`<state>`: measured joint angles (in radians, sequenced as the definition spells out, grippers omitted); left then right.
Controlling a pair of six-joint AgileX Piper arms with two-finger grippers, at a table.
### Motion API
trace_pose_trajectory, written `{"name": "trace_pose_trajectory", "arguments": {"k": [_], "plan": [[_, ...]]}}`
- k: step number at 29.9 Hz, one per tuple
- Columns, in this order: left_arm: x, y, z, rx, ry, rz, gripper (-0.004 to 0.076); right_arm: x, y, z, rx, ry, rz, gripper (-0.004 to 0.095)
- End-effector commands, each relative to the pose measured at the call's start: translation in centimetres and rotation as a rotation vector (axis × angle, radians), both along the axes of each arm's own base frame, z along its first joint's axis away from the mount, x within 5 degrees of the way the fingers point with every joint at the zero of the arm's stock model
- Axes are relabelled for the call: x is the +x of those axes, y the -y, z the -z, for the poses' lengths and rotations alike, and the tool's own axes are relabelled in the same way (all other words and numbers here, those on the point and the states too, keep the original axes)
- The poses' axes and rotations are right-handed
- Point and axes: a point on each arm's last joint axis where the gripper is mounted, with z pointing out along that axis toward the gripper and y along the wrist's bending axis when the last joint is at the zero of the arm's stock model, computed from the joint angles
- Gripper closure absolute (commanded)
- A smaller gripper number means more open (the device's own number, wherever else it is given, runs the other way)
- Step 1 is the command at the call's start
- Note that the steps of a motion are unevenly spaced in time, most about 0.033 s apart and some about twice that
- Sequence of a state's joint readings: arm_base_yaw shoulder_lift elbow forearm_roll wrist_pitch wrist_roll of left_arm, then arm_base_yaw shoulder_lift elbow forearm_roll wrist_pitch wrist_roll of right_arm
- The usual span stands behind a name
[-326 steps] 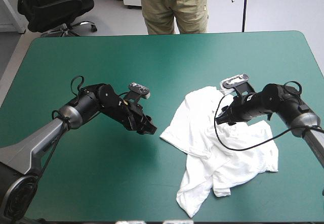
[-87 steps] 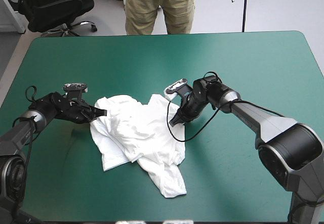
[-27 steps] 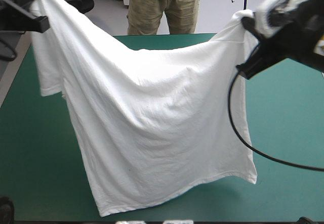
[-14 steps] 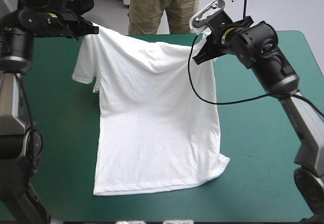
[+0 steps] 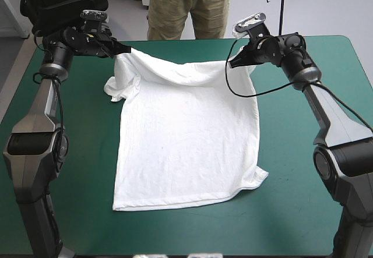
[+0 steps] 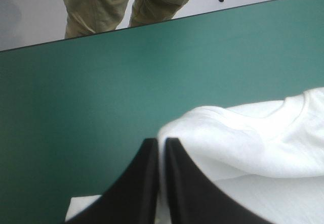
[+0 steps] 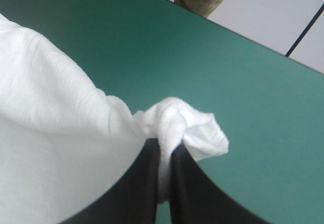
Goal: Fold the cloth
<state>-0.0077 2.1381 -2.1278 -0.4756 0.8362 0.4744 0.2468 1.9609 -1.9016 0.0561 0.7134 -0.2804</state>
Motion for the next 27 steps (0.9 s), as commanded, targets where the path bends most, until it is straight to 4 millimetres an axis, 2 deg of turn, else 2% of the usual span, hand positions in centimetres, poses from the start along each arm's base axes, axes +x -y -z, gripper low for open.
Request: {"name": "trace_pose_trajectory", "arguments": {"k": [1,4,6,9,12,16,22,27], "plan": [[-1.1,0.3,-3.9,-0.047,0.107,-0.005,0.0575,0.2,1.1,-2.6,0.107,0.108,-0.014,0.0753],[-1.3,0.5,-3.6,-0.044,0.069,0.014,0.0422,0.7,2.0,-2.1,0.141,0.099,-0.014,0.0507],[-1.4,0.5,-3.5,-0.054,0.047,0.015,0.0337,0.7,2.7,-2.4,0.141,0.111,-0.004,0.0291],[-2.1,0.6,-3.8,-0.054,0.014,0.033,0.0316,0.2,3.9,-4.0,0.146,0.119,0.016,0.0091],[-3.7,0.9,-4.5,-0.041,-0.073,0.096,0.0316,-1.3,4.9,-6.8,0.155,0.096,0.012,0.0088],[-7.1,1.7,-5.8,-0.009,-0.238,0.215,0.0318,-4.4,5.5,-10.2,0.132,0.049,-0.027,0.0186],[-11.5,3.1,-8.3,-0.014,-0.244,0.207,0.0320,-10.1,5.7,-13.3,0.072,-0.061,-0.116,0.0285],[-17.5,3.8,-9.7,0.058,-0.260,0.188,0.0324,-14.2,6.1,-16.1,0.118,-0.002,-0.078,0.0316]]}}
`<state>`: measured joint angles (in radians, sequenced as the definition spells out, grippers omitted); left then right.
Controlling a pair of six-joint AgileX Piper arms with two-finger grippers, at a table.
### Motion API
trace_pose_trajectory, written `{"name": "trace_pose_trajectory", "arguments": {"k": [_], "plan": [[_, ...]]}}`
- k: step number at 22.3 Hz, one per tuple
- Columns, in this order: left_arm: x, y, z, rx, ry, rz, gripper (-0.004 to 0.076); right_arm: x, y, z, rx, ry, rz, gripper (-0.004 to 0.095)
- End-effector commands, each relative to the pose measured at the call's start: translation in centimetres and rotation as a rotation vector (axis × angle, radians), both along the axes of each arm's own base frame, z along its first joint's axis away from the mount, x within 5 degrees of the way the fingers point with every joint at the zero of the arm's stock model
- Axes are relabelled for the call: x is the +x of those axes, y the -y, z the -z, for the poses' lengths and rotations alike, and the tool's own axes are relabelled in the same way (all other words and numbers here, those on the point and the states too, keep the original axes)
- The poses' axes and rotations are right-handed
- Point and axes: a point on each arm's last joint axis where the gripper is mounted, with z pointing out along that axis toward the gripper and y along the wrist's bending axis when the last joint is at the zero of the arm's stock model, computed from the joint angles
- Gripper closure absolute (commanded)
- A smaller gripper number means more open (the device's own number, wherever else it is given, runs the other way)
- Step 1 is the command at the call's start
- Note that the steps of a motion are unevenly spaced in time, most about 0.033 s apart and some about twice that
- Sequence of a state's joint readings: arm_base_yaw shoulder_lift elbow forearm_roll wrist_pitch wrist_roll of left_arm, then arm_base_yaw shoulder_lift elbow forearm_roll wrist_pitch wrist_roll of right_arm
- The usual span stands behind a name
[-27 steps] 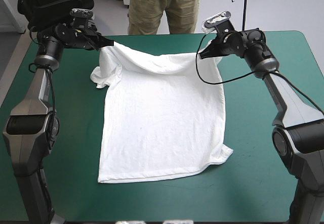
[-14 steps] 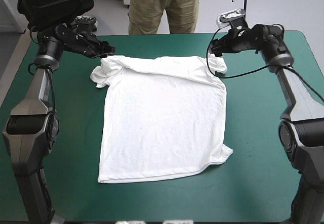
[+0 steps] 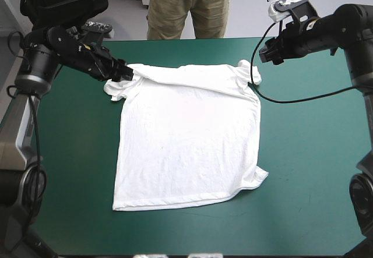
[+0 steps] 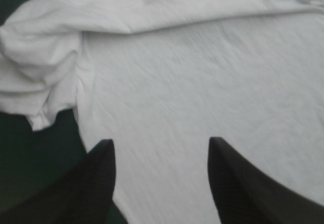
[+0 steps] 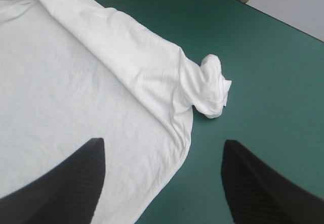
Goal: Fold the cloth
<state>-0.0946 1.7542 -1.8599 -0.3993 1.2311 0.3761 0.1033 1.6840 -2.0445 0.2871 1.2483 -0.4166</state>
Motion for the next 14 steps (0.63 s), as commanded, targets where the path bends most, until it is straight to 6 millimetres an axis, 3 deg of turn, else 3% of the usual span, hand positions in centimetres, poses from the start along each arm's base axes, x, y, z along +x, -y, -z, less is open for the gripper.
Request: {"name": "trace_pose_trajectory", "arguments": {"k": [1,5,6,7,8,9,12,14], "plan": [[-6.3,0.6,-3.3,0.013,0.009,0.014,0.0324,-4.6,0.5,-4.1,0.064,0.107,0.022,0.0318],[-11.3,1.5,-2.5,0.025,-0.034,0.035,0.0325,-7.9,0.4,-5.1,0.126,0.119,0.001,0.0318],[-14.1,1.9,-1.7,0.017,-0.068,0.048,0.0325,-9.7,0.3,-5.1,0.151,0.114,-0.010,0.0318],[-15.1,2.0,-1.3,0.013,-0.086,0.048,0.0325,-10.4,0.4,-5.0,0.153,0.110,-0.011,0.0318],[-17.4,2.1,0.0,0.003,-0.131,0.040,0.0324,-11.9,0.5,-4.4,0.155,0.093,-0.007,0.0318],[-18.4,2.0,0.5,-0.004,-0.143,0.031,0.0324,-12.4,0.5,-3.9,0.153,0.077,-0.006,0.0318],[-21.0,1.1,4.7,-0.012,-0.206,-0.061,0.0324,-14.8,0.8,-1.6,0.144,0.017,-0.002,0.0319],[-21.2,0.6,7.2,0.011,-0.207,-0.113,0.0324,-15.1,0.8,-0.3,0.135,-0.022,-0.005,0.0331]]}}
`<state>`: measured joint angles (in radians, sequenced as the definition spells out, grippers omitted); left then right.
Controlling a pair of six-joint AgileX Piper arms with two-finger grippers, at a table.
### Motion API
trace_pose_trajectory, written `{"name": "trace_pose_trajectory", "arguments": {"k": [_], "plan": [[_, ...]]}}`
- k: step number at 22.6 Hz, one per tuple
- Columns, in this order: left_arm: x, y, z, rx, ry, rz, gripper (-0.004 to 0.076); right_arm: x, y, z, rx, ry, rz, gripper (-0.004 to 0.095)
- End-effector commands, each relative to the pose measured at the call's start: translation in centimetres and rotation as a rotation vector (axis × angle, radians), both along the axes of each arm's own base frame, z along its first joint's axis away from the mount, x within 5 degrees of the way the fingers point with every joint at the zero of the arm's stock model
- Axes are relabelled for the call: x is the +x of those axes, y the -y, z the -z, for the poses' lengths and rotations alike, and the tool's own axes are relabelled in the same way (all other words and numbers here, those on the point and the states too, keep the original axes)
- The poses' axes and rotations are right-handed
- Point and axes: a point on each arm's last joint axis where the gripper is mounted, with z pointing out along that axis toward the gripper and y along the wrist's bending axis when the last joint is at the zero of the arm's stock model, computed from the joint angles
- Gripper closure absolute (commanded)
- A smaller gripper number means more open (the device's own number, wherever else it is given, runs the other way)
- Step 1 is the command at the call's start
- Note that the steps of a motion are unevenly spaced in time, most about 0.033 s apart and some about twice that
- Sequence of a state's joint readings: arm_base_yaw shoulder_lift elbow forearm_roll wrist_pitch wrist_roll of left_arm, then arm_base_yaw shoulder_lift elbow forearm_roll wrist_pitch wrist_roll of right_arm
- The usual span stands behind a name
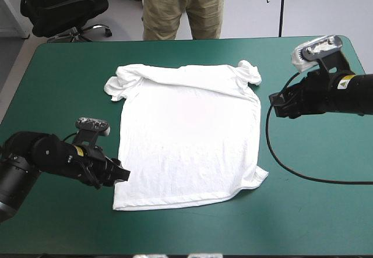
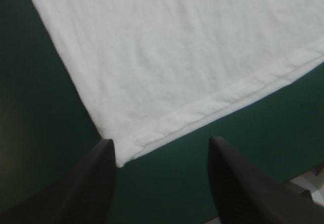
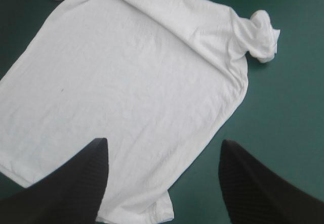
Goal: Fold the cloth
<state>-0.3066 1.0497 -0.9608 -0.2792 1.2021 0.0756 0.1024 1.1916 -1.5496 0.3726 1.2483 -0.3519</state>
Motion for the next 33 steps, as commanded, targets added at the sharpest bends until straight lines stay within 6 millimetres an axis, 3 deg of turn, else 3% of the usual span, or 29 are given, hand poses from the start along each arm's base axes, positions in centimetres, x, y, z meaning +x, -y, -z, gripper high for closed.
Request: {"name": "trace_pose_trajectory", "arguments": {"k": [1,9,18,19,21,22,24,27,30,33], "plan": [[-0.2,-0.3,2.3,-0.003,0.039,-0.063,0.0324,-1.1,0.1,0.6,0.012,-0.010,-0.014,0.0332],[0.2,-0.3,9.0,0.061,-0.112,-0.094,0.0325,-0.4,0.0,2.8,0.009,-0.072,-0.007,0.0331],[1.1,0.3,11.8,0.079,-0.231,-0.063,0.0326,-0.2,0.1,3.7,-0.002,-0.092,-0.003,0.0331],[1.2,0.4,12.1,0.079,-0.248,-0.046,0.0349,-0.2,0.1,3.9,-0.006,-0.101,-0.002,0.0331],[1.1,0.6,12.6,0.071,-0.293,-0.021,0.0474,-0.1,0.3,4.7,-0.035,-0.128,0.005,0.0331],[0.8,0.6,13.0,0.065,-0.304,-0.002,0.0629,-0.1,0.4,5.8,-0.049,-0.167,0.008,0.0331],[0.6,0.7,13.4,0.055,-0.296,0.023,0.0738,0.2,0.3,7.9,-0.051,-0.244,0.008,0.0331],[0.9,0.7,13.4,0.053,-0.261,0.010,0.0741,0.8,-0.1,10.7,-0.023,-0.353,-0.013,0.0331],[1.2,0.7,13.4,0.049,-0.232,-0.002,0.0741,2.3,-0.7,14.8,-0.109,-0.453,-0.005,0.0332],[1.3,0.7,13.4,0.048,-0.225,-0.004,0.0741,3.5,-2.5,18.4,-0.168,-0.542,-0.049,0.0387]]}}
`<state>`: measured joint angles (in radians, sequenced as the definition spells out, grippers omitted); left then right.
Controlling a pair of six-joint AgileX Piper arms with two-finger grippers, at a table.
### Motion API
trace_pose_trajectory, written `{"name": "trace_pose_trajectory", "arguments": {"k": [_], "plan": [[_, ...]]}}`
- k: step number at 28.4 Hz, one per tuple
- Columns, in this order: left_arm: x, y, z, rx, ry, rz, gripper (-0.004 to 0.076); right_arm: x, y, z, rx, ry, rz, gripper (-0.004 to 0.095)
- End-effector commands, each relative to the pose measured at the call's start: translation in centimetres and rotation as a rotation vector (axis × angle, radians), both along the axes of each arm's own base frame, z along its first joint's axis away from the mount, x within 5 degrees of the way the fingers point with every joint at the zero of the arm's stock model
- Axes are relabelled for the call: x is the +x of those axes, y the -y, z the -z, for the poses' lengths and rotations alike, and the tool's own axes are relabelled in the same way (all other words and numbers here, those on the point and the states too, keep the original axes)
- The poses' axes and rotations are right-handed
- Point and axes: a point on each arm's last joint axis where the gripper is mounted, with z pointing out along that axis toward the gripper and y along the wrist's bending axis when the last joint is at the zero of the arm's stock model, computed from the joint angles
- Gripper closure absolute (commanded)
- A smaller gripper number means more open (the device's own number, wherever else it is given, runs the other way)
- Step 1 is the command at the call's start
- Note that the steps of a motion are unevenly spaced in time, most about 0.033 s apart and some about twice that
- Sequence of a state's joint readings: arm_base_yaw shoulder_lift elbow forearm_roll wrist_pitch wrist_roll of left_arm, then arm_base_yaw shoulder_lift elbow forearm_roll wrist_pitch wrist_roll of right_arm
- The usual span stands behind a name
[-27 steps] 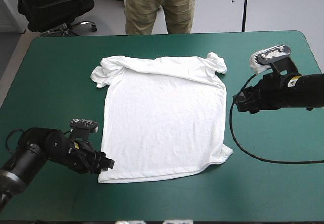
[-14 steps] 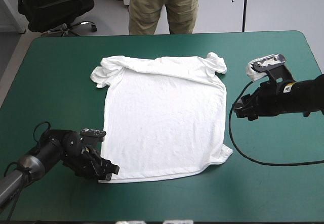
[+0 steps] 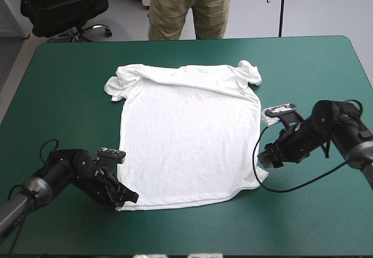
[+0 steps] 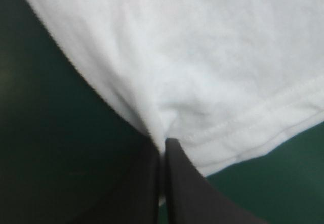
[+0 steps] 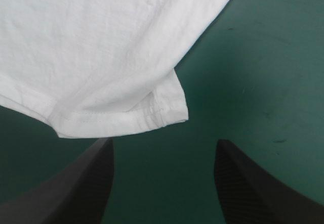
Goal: Fold the cloth
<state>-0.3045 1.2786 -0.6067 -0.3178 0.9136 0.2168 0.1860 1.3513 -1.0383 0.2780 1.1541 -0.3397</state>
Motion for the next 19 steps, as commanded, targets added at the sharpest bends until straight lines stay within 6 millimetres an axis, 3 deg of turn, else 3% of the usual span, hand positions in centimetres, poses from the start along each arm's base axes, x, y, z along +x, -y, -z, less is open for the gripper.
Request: {"name": "trace_pose_trajectory", "arguments": {"k": [1,3,10,19], "plan": [[0.4,0.5,0.3,-0.047,0.031,-0.057,0.0741,0.7,-1.5,0.9,-0.001,0.005,-0.039,0.0395],[0.4,0.5,0.3,-0.047,0.031,-0.055,0.0741,1.4,-2.4,2.2,-0.057,0.001,-0.055,0.0397],[0.5,0.5,0.3,-0.049,0.041,-0.059,0.0741,2.4,-2.5,4.6,-0.138,-0.066,-0.045,0.0399],[0.8,0.6,0.3,-0.053,0.074,-0.068,0.0741,1.4,-3.3,7.3,-0.050,-0.156,-0.044,0.0408]]}}
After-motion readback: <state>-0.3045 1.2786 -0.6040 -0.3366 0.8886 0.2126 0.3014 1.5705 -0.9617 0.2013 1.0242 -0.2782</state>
